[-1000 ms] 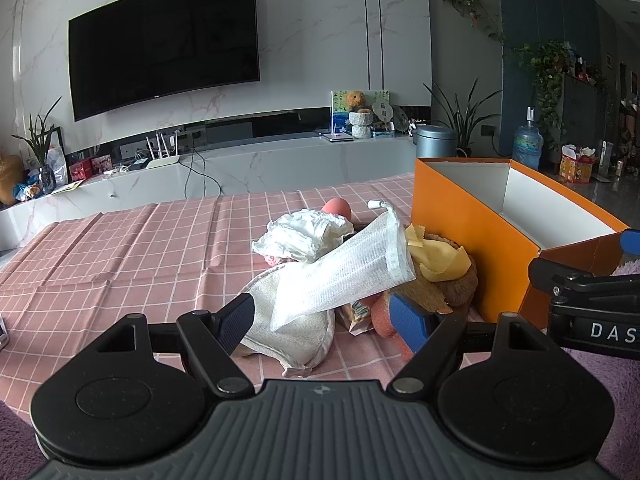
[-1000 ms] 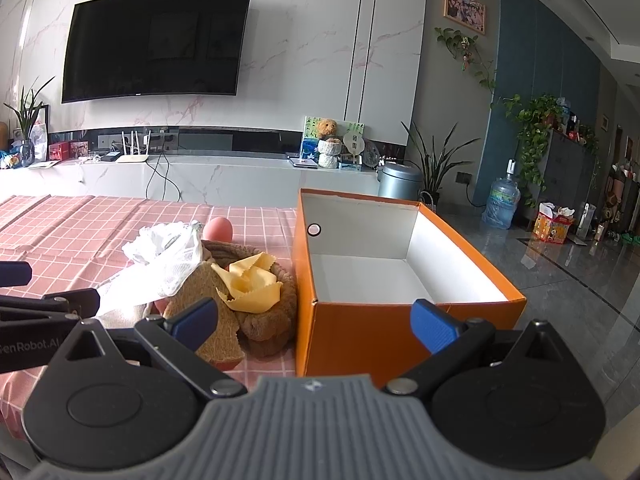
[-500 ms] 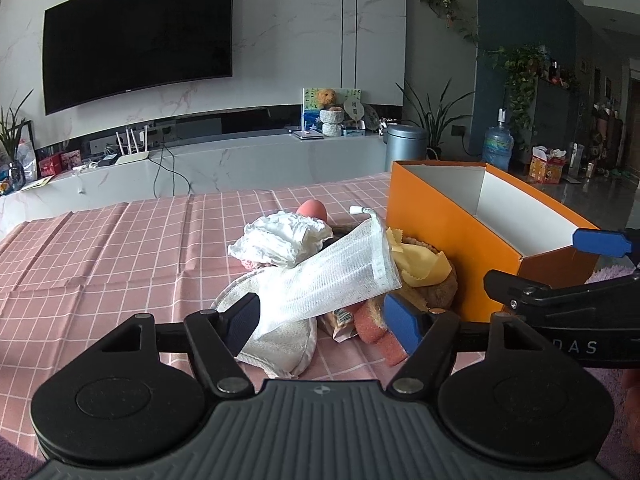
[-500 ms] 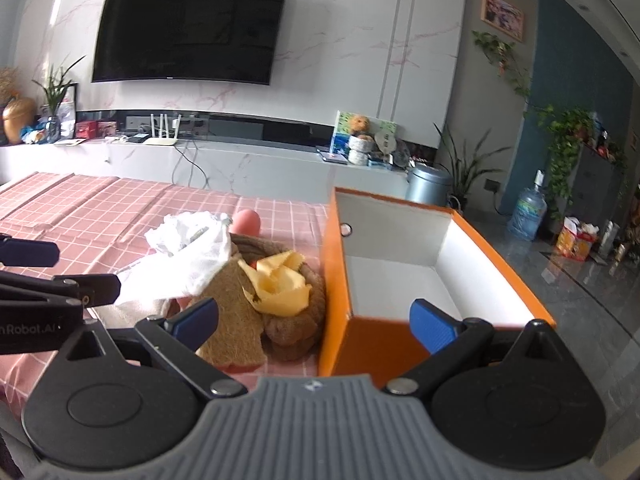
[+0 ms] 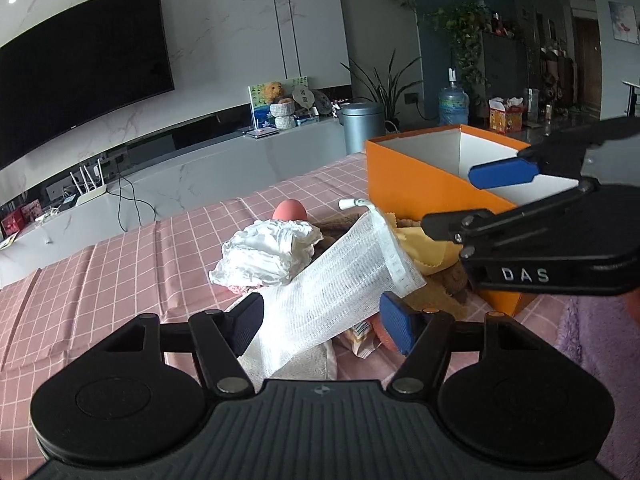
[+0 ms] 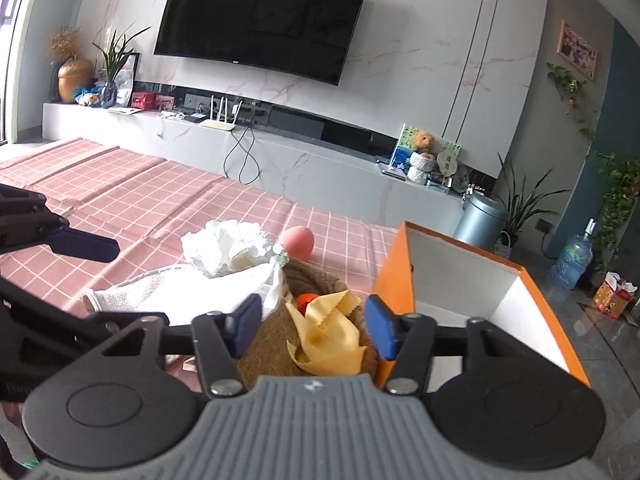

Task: Organize soft objects
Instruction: 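Grasp the clear plastic bag with the left tool while the right tool grasps the white diaper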

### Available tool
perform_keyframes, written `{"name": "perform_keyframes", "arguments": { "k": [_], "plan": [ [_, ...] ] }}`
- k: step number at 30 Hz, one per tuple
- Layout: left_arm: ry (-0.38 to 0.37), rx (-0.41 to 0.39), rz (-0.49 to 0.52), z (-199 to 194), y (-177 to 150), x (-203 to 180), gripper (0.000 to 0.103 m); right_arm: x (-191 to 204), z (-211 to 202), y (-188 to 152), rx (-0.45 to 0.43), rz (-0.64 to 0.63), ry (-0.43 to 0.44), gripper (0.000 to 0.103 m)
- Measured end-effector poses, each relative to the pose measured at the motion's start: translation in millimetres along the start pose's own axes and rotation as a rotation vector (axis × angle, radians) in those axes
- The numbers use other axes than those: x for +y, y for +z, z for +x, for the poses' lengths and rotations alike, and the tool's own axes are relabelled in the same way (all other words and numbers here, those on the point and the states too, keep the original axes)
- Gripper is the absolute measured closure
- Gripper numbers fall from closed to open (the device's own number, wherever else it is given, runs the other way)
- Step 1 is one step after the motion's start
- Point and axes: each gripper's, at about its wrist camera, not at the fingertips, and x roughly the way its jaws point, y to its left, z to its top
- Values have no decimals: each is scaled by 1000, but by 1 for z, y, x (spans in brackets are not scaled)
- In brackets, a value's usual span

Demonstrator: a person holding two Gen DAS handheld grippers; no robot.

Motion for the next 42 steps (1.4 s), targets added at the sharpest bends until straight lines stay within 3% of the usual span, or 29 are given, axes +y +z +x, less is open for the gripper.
{"name": "perform_keyframes", "arguments": {
  "k": [7, 13, 15, 17, 19, 22, 24, 27, 30, 36, 42],
  "plan": [
    [-5, 28, 59, 27, -11, 7, 23, 5, 27, 1, -23, -10, 67, 54],
    [23, -26, 189, 44, -20, 1, 23, 9, 52, 5, -1, -44, 81, 54],
    [25, -41, 244, 51, -22, -3, 23, 8, 61, 8, 27, -40, 107, 62],
    [27, -47, 291, 58, -22, -6, 23, 7, 70, 11, 59, -27, 132, 80],
    [31, -52, 326, 64, -23, -7, 23, 7, 78, 12, 76, -13, 146, 87],
    [27, -57, 320, 69, -20, -6, 36, 9, 83, 12, 80, -2, 175, 87],
    [9, -47, 280, 72, -17, -2, 60, 11, 84, 11, 76, 1, 189, 87],
    [-41, -10, 197, 74, -14, 4, 84, 11, 83, 11, 83, 10, 196, 87],
    [-28, -12, 169, 73, -11, 10, 99, 11, 83, 13, 92, 26, 192, 87],
    [-26, -25, 72, 60, -1, 25, 102, 10, 75, 18, 76, 13, 180, 87],
    [27, -60, -8, 40, 11, 40, 102, 10, 71, 30, 59, 26, 193, 84]
  ]
}}
